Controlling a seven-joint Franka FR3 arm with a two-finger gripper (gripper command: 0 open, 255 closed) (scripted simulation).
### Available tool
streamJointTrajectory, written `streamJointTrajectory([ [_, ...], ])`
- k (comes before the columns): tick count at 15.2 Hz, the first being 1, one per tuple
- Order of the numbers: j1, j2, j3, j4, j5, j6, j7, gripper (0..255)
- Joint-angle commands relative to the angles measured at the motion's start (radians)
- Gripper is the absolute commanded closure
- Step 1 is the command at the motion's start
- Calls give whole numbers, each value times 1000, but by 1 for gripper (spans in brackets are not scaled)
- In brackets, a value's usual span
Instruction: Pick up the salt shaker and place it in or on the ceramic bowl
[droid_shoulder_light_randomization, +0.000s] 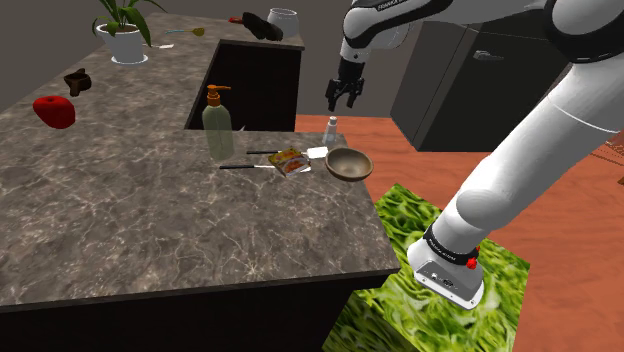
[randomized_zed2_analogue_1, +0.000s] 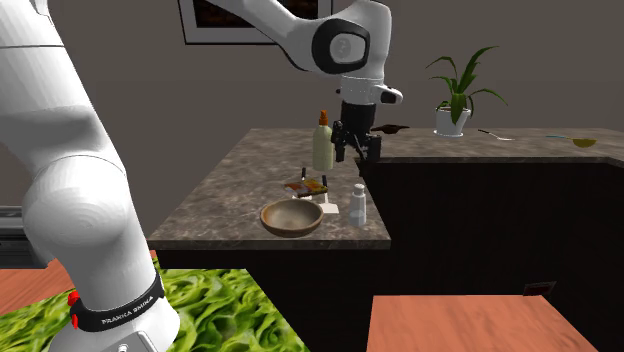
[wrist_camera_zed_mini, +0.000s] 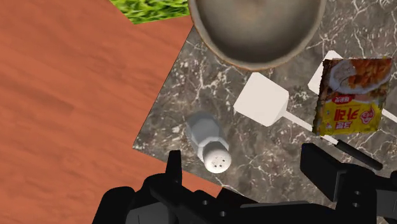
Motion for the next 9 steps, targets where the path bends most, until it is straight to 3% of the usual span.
streamJointTrajectory([
  [1, -7, 76, -14, 33, 27, 29, -25, 0],
  [9, -8, 150, -14, 1, 56, 128, -45, 0],
])
